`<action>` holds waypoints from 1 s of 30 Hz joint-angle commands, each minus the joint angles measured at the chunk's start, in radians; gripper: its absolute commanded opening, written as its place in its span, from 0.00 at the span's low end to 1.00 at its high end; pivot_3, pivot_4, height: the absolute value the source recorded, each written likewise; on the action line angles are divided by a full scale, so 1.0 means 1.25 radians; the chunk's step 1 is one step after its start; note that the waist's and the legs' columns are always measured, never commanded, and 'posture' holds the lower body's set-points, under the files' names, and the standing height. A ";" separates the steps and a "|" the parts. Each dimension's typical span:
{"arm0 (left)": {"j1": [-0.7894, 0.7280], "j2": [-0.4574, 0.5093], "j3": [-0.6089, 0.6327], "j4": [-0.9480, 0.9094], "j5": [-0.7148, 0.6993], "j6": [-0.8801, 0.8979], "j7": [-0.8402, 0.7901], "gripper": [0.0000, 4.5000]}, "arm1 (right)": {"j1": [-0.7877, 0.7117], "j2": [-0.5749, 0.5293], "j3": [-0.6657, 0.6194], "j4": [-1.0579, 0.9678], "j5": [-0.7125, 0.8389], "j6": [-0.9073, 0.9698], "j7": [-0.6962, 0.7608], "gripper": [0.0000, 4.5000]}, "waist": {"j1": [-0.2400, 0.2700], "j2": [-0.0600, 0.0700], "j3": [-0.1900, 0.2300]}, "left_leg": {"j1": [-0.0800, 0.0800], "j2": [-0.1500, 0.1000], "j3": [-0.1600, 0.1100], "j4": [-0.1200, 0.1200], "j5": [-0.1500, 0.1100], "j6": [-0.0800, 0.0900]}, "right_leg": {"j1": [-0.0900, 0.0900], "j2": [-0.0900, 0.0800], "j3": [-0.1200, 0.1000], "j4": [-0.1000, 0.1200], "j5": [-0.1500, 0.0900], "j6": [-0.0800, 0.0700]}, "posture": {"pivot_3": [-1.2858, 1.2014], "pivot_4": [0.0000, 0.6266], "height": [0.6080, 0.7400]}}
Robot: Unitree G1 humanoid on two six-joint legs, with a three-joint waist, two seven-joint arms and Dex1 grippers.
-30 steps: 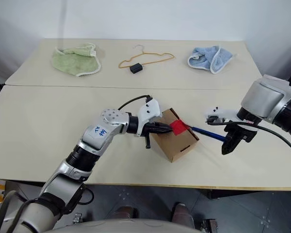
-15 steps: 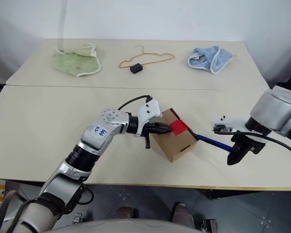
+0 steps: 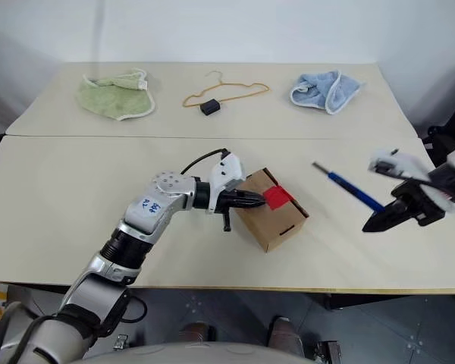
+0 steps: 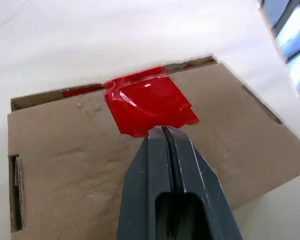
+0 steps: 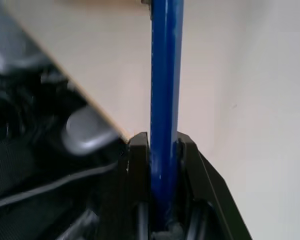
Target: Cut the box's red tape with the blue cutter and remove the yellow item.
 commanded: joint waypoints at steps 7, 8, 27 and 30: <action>-0.039 0.110 0.172 -0.037 -0.154 0.012 -0.094 0.00 | 0.467 0.220 -0.502 0.079 0.002 -0.315 -0.352 0.04 | 0.001 -0.001 0.001 | -0.002 0.000 0.000 0.003 0.000 0.000 | 0.000 0.000 -0.001 0.000 0.001 0.001 | 0.52 0.24 1.00; -0.030 0.137 0.172 -0.039 -0.149 0.020 -0.101 0.00 | 0.493 0.243 -0.516 0.089 -0.016 -0.338 -0.383 0.04 | 0.000 0.000 0.001 | -0.002 0.000 0.000 0.003 0.000 0.000 | 0.000 0.000 -0.001 0.000 0.001 0.001 | 0.52 0.24 1.00; 0.297 0.281 0.214 -0.280 -0.204 0.170 0.006 0.00 | 0.592 0.280 -0.754 0.150 -0.031 -0.450 -0.373 0.91 | -0.002 0.000 0.001 | 0.001 0.000 0.000 0.004 0.000 0.001 | 0.004 0.000 0.000 0.000 0.002 0.001 | 0.52 0.24 1.00; 0.314 0.265 0.194 -0.298 -0.201 0.196 0.042 0.00 | 0.606 0.283 -0.778 0.050 0.024 -0.409 -0.309 0.97 | -0.013 0.000 0.001 | 0.001 0.000 0.000 0.004 0.000 0.001 | 0.004 0.000 0.001 0.000 0.002 0.001 | 0.52 0.24 1.00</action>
